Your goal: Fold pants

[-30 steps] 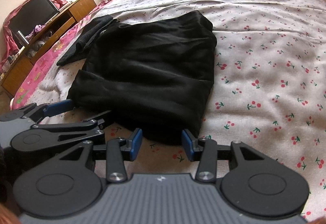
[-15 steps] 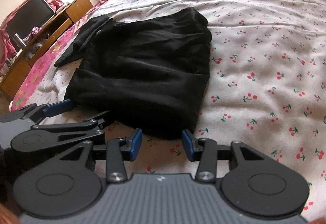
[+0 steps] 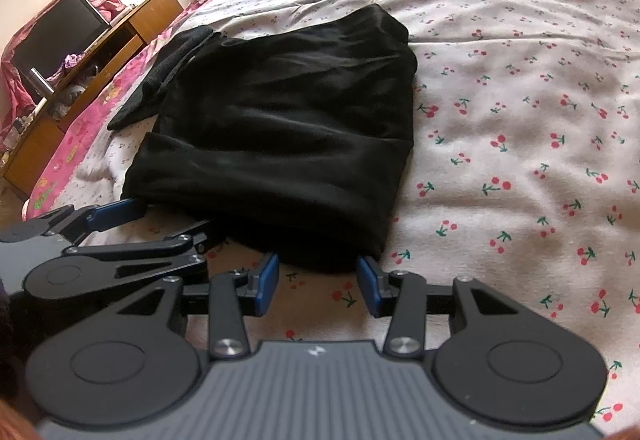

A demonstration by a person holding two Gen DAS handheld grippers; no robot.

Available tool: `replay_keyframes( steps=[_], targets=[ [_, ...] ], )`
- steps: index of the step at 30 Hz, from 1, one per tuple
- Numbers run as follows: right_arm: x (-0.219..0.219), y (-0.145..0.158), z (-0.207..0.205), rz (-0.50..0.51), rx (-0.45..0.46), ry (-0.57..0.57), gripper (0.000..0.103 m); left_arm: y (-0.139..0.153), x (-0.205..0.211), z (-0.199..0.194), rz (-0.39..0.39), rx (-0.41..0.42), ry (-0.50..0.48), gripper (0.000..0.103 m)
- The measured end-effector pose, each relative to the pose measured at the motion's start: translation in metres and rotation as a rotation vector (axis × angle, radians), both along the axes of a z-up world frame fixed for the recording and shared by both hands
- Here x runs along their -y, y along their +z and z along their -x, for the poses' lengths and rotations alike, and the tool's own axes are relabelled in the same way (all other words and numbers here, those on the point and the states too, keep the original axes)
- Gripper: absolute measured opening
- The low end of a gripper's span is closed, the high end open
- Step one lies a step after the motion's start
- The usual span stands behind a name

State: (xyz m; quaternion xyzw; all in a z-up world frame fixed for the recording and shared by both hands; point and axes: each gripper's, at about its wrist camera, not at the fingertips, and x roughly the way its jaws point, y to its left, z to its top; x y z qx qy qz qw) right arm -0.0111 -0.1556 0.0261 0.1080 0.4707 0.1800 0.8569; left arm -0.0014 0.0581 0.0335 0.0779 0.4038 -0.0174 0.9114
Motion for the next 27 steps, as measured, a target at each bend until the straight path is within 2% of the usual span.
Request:
replay_keyframes(
  steps=[27],
  targets=[
    [-0.0022, 0.0021, 0.0016, 0.002, 0.004, 0.001, 0.044, 0.0017, -0.0011, 0.0016, 0.000, 0.009, 0.005, 0.097]
  ],
)
